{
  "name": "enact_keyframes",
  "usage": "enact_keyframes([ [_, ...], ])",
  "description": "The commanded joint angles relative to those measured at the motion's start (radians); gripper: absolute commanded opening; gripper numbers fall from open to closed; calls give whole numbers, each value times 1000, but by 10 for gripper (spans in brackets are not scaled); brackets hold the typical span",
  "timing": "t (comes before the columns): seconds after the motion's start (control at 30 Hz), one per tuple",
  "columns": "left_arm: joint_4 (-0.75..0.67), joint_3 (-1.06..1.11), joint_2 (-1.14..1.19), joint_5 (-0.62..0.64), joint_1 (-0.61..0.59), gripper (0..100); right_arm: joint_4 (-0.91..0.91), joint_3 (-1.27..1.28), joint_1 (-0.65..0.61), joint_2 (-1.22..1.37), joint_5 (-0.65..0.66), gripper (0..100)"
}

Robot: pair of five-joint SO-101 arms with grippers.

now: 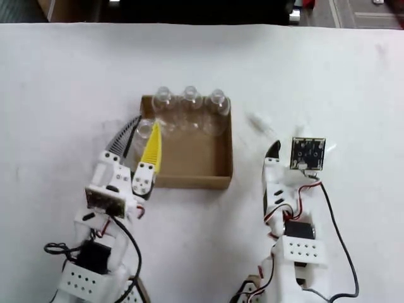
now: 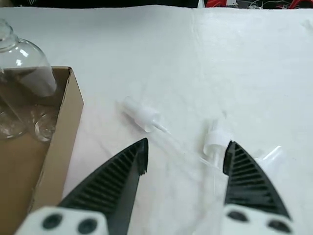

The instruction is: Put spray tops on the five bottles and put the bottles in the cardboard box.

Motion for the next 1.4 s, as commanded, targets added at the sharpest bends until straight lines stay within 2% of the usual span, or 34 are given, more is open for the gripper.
enact_keyframes([
  [0.0,3,0,81,-12,-12,28,-24,-8,1,-5,14,226],
  [0.23,6,0,176,-12,41,28,-24,-8,1,-5,14,226],
  [0.33,75,2,193,-15,48,24,-24,-8,-1,-7,14,226],
  [0.43,69,2,191,-40,56,24,-24,-8,-1,-7,14,226],
  [0.57,18,2,196,28,58,24,-24,-8,-1,-7,14,226],
  [0.87,17,2,197,196,35,27,-24,-8,-1,-7,15,226],
  [1.13,8,0,197,196,22,27,-24,-6,-1,-7,15,226],
  [1.27,-66,-38,197,161,-35,24,-24,-6,-1,-7,15,226],
  [1.37,0,-109,197,109,-45,24,-24,-6,-1,-7,15,226],
])
